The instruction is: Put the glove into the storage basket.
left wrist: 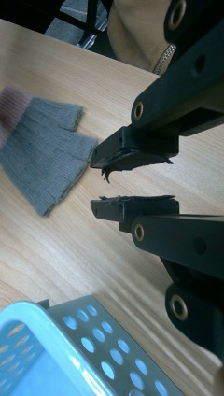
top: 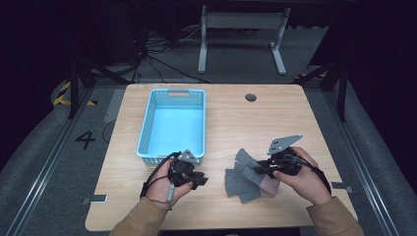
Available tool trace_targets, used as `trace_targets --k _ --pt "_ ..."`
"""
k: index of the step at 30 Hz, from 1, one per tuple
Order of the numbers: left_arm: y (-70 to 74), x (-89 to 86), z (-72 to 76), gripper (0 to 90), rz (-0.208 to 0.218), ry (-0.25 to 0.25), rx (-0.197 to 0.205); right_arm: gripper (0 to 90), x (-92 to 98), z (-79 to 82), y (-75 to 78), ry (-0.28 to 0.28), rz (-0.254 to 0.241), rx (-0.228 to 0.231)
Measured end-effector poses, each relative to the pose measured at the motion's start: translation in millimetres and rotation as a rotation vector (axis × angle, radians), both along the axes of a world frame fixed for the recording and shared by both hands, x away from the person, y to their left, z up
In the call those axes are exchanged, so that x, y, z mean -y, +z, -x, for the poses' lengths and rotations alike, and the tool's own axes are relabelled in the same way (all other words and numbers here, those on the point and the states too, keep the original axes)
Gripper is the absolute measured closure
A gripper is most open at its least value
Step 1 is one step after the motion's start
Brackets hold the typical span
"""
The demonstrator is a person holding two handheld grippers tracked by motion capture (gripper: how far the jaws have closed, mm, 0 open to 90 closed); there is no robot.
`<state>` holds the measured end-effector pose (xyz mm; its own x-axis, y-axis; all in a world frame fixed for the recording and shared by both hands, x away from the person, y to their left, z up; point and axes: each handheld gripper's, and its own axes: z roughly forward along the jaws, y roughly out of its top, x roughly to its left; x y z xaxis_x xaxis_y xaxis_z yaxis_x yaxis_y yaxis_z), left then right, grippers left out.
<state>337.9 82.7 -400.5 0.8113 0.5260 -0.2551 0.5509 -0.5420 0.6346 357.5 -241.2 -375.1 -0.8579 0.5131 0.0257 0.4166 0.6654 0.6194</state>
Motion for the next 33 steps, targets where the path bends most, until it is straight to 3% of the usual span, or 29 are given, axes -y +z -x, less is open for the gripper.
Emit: trace_targets --k 7,17,22,27,28,33 --pt "1.1 6.5 4.5 74.7 -0.004 -0.028 0.006 76.2 -4.2 2.3 -7.1 0.046 0.022 -0.033" --pt "-0.6 13.0 8.8 75.0 -0.006 -0.063 0.008 75.4 -16.6 1.8 -27.4 0.109 0.092 -0.065" --pt "-5.1 17.3 11.8 75.3 -0.013 -0.083 -0.003 71.7 -21.3 3.0 -37.1 0.112 0.116 -0.078" --pt "-6.5 22.1 12.0 75.5 -0.020 -0.097 -0.005 58.6 -20.2 4.8 -38.5 0.103 0.091 -0.068" --pt "-7.6 24.2 12.2 75.4 -0.016 -0.107 -0.016 53.3 -16.7 6.2 -35.1 0.079 0.065 -0.063" --pt "-7.9 29.9 11.4 75.4 -0.015 -0.124 -0.019 53.2 -3.9 8.7 -26.9 0.045 0.046 -0.047"
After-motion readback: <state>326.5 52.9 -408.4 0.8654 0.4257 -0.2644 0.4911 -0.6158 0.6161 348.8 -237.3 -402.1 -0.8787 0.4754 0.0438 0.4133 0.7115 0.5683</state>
